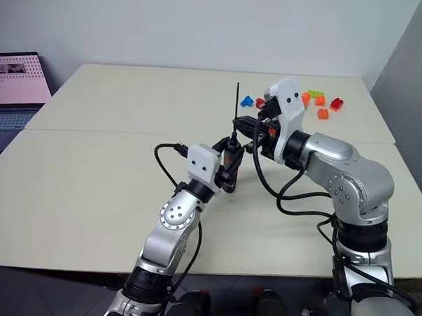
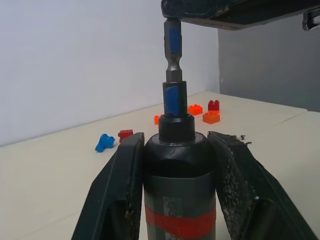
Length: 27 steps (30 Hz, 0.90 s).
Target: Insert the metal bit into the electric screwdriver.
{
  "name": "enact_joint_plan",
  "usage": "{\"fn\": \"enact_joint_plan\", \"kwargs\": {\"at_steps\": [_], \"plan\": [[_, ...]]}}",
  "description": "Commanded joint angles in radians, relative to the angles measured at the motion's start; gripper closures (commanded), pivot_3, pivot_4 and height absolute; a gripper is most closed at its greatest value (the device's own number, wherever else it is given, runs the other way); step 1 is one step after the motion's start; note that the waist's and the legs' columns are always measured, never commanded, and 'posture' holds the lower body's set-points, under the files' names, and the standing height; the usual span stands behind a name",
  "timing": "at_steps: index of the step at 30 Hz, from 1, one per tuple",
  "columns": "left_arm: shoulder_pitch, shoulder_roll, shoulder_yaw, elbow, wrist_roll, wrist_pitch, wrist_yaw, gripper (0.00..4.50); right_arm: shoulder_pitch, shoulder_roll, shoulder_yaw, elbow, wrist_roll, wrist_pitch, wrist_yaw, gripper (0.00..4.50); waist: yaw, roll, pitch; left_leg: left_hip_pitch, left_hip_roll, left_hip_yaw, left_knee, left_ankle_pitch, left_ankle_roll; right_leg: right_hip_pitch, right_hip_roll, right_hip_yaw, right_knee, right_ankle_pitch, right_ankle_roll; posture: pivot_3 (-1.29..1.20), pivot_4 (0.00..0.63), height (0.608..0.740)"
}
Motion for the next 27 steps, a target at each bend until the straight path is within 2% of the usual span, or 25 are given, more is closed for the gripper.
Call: {"fn": "enact_joint_plan", "kwargs": {"at_steps": [1, 13, 27], "plan": [[0.012, 0.000, 0.005, -0.029, 0.015, -0.011, 0.022, 2.86, 0.025, 0.010, 0.036, 0.023, -0.027, 0.068, -0.050, 4.50, 0.000, 0.000, 0.000, 0.000, 0.000, 0.000, 0.000, 0.000, 0.000, 0.000, 0.000, 0.000, 0.000, 0.000, 0.000, 0.00, 0.150, 0.740], [0.012, 0.001, 0.002, -0.028, 0.020, -0.014, 0.031, 2.86, 0.062, 0.038, 0.050, -0.003, -0.026, 0.095, -0.121, 4.50, -0.001, 0.001, -0.002, 0.001, 0.000, 0.000, -0.001, 0.000, 0.000, 0.000, 0.000, 0.000, 0.000, 0.000, 0.000, 0.00, 0.150, 0.740], [0.017, 0.000, 0.002, -0.032, 0.026, -0.018, 0.038, 2.86, 0.057, 0.031, 0.021, 0.002, -0.024, 0.094, -0.131, 4.50, -0.001, 0.001, -0.004, 0.002, 0.001, 0.000, -0.002, 0.000, 0.000, 0.001, 0.002, 0.000, -0.002, 0.000, 0.000, 0.00, 0.150, 0.740]]}}
